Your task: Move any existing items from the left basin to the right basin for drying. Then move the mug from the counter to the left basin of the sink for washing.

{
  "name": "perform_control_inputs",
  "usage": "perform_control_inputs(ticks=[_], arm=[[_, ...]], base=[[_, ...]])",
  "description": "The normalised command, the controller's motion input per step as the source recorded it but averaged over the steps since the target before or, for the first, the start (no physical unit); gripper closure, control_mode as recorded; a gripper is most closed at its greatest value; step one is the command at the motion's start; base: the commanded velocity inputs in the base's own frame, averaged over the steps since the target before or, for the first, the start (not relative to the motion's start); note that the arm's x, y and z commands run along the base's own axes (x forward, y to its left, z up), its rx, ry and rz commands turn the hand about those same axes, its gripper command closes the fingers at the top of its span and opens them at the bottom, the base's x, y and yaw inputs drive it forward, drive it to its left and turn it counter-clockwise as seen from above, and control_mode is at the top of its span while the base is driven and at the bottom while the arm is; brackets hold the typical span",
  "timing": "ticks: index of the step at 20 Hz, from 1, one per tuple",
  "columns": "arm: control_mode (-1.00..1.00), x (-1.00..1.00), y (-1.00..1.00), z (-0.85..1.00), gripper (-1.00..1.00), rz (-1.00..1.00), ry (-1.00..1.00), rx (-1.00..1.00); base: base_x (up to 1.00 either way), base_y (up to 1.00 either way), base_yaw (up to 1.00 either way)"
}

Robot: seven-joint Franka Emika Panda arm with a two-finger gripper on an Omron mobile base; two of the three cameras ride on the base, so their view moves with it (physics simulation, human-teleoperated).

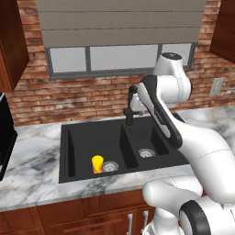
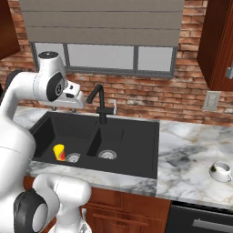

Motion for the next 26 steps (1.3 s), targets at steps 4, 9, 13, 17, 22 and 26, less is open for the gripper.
perform_control_inputs(ticks=[4, 9, 13, 17, 22, 26], arm=[[-1.0, -0.07, 0.34, -0.15, -1.0, 0.0, 0.03, -0.02], [-1.0, -0.01, 0.29, -0.2, -1.0, 0.0, 0.09, -0.03], [-1.0, 0.0, 0.26, -0.24, -1.0, 0.0, 0.13, -0.03], [-1.0, 0.0, 0.22, -0.29, -1.0, 0.0, 0.12, -0.03], [-1.0, 0.01, 0.16, -0.28, -1.0, 0.0, 0.08, -0.05], [-1.0, 0.01, 0.11, -0.25, -1.0, 0.0, 0.09, -0.03]], base=[[0.0, 0.0, 0.0], [0.0, 0.0, 0.0], [0.0, 0.0, 0.0], [0.0, 0.0, 0.0], [0.0, 0.0, 0.0], [0.0, 0.0, 0.0]])
